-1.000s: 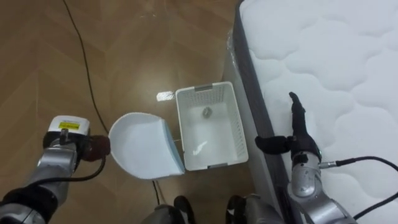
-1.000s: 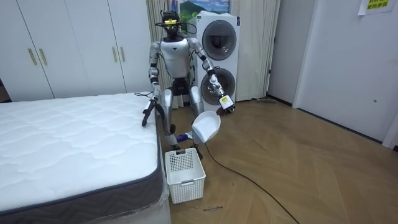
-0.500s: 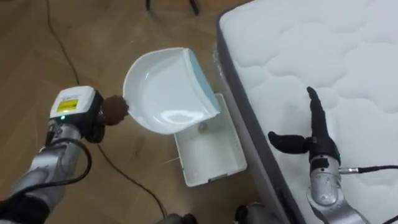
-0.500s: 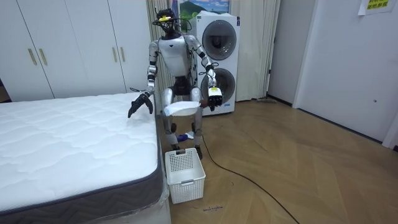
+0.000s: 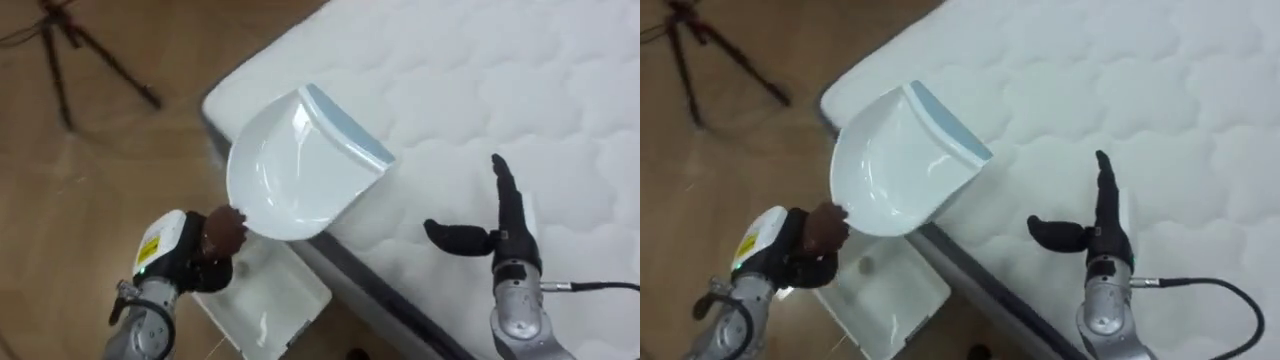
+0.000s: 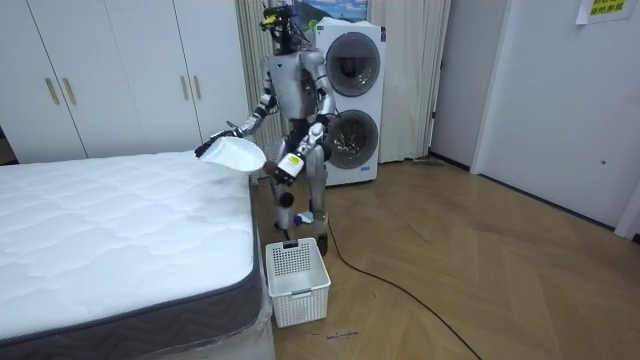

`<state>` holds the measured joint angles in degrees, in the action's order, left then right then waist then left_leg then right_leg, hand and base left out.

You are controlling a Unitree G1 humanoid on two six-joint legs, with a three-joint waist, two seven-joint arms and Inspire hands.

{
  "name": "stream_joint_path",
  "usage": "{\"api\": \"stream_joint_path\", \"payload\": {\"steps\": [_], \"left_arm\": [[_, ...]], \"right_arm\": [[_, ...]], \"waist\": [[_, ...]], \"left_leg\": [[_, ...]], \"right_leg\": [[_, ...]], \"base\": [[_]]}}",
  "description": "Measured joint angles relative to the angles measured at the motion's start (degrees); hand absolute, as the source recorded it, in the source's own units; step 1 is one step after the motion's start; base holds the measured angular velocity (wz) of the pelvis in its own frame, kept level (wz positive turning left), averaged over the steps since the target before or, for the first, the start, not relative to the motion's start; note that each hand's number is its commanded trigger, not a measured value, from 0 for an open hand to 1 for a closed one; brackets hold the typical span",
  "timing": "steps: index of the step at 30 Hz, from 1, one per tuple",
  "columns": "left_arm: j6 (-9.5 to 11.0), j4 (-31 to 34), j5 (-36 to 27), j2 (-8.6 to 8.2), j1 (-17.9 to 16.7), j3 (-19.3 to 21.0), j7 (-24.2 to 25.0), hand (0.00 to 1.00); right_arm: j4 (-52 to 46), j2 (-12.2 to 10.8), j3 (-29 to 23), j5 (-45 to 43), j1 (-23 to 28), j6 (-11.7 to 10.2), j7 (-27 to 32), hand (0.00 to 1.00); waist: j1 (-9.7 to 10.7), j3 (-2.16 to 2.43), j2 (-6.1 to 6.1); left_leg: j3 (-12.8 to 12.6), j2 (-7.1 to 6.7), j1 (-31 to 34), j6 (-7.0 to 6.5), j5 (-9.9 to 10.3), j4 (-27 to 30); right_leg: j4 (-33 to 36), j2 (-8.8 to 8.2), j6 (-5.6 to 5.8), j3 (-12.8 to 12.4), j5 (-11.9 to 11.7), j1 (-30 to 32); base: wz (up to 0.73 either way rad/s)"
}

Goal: Clean bed

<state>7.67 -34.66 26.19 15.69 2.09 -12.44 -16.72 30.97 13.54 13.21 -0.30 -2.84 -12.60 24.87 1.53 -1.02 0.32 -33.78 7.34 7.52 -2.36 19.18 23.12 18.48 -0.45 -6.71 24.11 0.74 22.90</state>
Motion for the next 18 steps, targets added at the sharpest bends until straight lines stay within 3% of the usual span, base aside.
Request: {"api": "stream_joint_path", "payload": {"steps": [1, 2, 3, 4, 5, 6, 7, 8, 9, 10, 12, 13, 15, 16, 18], "left_arm": [[0.2, 0.1, -0.9, -0.92, 1.3, -1.2, 0.1, 1.00], [0.5, 0.6, -1.7, -1.47, 1.5, -1.7, 0.1, 1.00], [1.4, 1.6, -3.5, -2.44, 1.3, -2.0, 0.1, 1.00], [1.7, 2.6, -4.9, -3.21, 0.9, -2.1, 0.1, 1.00], [1.8, 2.8, -5.6, -3.30, 0.7, -2.1, 0.1, 1.00], [2.0, 2.8, -6.9, -3.13, 0.5, -1.6, 0.2, 1.00], [2.0, 2.8, -7.3, -3.15, 0.0, -1.0, 0.2, 1.00], [2.0, 2.6, -8.2, -2.97, -1.6, 0.2, 0.2, 1.00], [1.9, 1.8, -8.7, -2.90, -2.0, 0.8, 0.9, 1.00], [2.0, 1.3, -9.2, -2.97, -1.5, 0.5, 2.4, 1.00], [2.3, 1.4, -9.8, -3.16, -0.9, -0.3, 3.4, 1.00], [2.3, 1.6, -9.8, -3.23, -1.2, -0.9, 3.5, 1.00], [2.3, 1.6, -9.8, -3.27, -1.0, -2.0, 3.9, 1.00], [2.3, 1.6, -9.8, -3.48, -1.1, -2.6, 4.0, 1.00], [2.3, 1.7, -9.9, -3.57, -1.2, -3.4, 4.6, 1.00]], "right_arm": [[0.1, 0.2, -0.6, 1.1, 1.6, 0.6, 0.1, 0.00], [0.2, 0.2, -0.8, 1.9, 2.2, 0.9, 0.2, 0.00], [0.7, 0.0, -0.8, 2.7, 2.5, 1.1, 0.1, 0.00], [0.8, -0.1, -0.2, 3.3, 2.5, 0.8, 0.0, 0.00], [0.9, -0.1, 0.3, 3.4, 2.5, 0.5, 0.0, 0.00], [0.9, -0.3, 1.7, 3.5, 2.3, -0.1, -0.6, 0.00], [0.9, -0.4, 2.3, 3.3, 2.2, -0.2, -1.1, 0.00], [0.5, -0.4, 3.6, 2.4, 1.8, -0.3, -2.1, 0.00], [0.1, -0.5, 3.9, 1.5, 1.7, -0.3, -2.7, 0.00], [0.1, -0.8, 3.4, 1.5, 2.0, -0.3, -2.8, 0.00], [0.3, -1.1, 2.3, 1.7, 1.8, -0.2, -3.7, 0.00], [-0.2, -1.3, 1.9, 1.7, 2.0, -0.7, -4.1, 0.00], [-0.4, -2.7, 1.9, 1.7, 2.1, -2.0, -4.6, 0.00], [-0.4, -3.1, 1.9, 1.7, 2.4, -2.5, -4.9, 0.00], [-0.3, -3.0, 1.9, 1.6, 2.8, -2.6, -5.1, 0.00]], "waist": [[0.1, 0.01, -0.33], [-0.2, 0.07, -0.42], [-0.7, 0.08, -0.44], [-1.2, 0.07, -0.46], [-1.8, 0.11, -0.66], [-3.4, -0.08, -1.21], [-3.8, -0.11, -1.16], [-4.0, -0.10, -0.72], [-3.3, -0.40, -0.01], [-1.6, -0.44, 0.20], [-1.6, -0.43, -0.06], [-1.0, -0.23, -0.13], [0.0, -0.33, -0.07], [0.1, -0.46, 0.16], [0.4, -0.42, 0.35]], "left_leg": [[-4.9, 0.27, -1.5, -0.08, 0.1, -0.4], [-7.2, 0.43, -2.3, -0.07, 0.1, -0.7], [-12.2, 0.61, -4.0, 0.04, 0.2, -1.7], [-17.0, 0.84, -5.4, 0.76, 0.6, -1.6], [-18.4, 1.03, -5.9, 1.23, 0.9, -1.2], [-18.6, 1.52, -6.3, 1.32, 1.2, 0.2], [-16.9, 1.87, -6.3, 1.31, 1.2, 0.9], [-13.7, 2.95, -5.8, 1.30, 1.2, 3.5], [-10.5, 5.09, -3.4, 1.78, 1.3, 8.9], [-6.6, 4.98, -0.5, 2.20, 1.1, 8.2], [-3.5, 5.88, 2.7, 2.02, 0.0, 6.7], [-4.2, 6.50, 2.0, 2.27, -0.1, 7.1], [-6.8, 7.43, 1.2, 2.30, -0.1, 7.4], [-7.8, 7.92, 0.6, 2.44, 0.0, 7.6], [-7.9, 7.90, 0.0, 2.98, 0.3, 7.5]], "right_leg": [[9.4, -4.33, 2.25, 4.0, 5.9, 0.2], [13.5, -6.81, 2.13, 5.4, 8.2, -0.3], [18.7, -11.38, 2.32, 6.8, 11.3, -1.7], [19.9, -15.07, 3.22, 7.8, 12.1, -4.0], [19.3, -16.34, 3.64, 7.9, 12.1, -5.0], [16.6, -16.76, 5.25, 9.8, 12.3, -5.8], [15.1, -15.82, 5.11, 11.4, 12.3, -6.1], [11.8, -14.24, 4.85, 11.8, 12.2, -7.9], [9.6, -12.20, 4.66, 9.4, 11.4, -8.6], [9.0, -11.16, 4.82, 6.7, 11.2, -8.6], [9.9, -10.06, 4.69, 3.9, 11.3, -7.7], [9.5, -9.77, 4.62, 4.4, 11.3, -8.0], [9.1, -9.51, 4.42, 5.5, 11.2, -7.9], [9.1, -9.35, 3.77, 6.0, 11.1, -7.9], [9.8, -9.27, 3.20, 5.2, 12.2, -7.3]], "base": [[-1.07], [-0.90], [-1.08], [-1.23], [-1.58], [-1.50], [-2.01], [-1.72], [-1.46], [-0.75], [-0.73], [-0.75], [-0.46], [-0.42], [-0.32]]}}
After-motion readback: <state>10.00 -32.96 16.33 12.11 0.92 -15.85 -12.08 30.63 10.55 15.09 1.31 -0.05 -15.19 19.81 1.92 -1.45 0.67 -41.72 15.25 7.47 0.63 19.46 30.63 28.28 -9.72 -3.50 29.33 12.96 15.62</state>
